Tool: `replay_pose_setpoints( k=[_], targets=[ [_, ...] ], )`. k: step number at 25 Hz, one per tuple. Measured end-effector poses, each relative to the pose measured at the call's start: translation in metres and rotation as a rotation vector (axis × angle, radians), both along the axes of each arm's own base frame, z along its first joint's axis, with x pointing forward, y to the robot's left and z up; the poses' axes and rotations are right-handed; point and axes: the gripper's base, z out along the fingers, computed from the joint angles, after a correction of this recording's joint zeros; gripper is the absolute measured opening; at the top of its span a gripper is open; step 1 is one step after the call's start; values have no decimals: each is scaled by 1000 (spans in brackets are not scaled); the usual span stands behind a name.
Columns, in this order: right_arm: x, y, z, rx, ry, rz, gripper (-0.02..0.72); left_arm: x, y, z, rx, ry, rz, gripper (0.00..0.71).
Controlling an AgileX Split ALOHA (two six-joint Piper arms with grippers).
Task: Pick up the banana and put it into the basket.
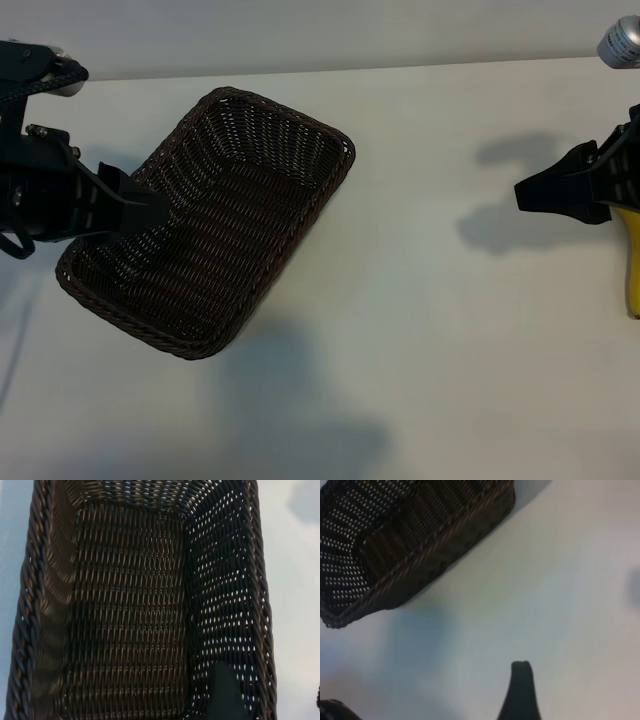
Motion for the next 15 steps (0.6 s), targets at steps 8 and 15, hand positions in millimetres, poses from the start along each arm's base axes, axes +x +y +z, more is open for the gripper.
replay_pose_setpoints(
  k=[8, 15],
  targets=[
    [0, 0, 0, 2, 2, -3, 585, 0, 0, 0, 0, 0, 0, 471],
    [0, 0, 0, 5, 7, -7, 585, 0, 0, 0, 0, 0, -1, 471]
  ],
)
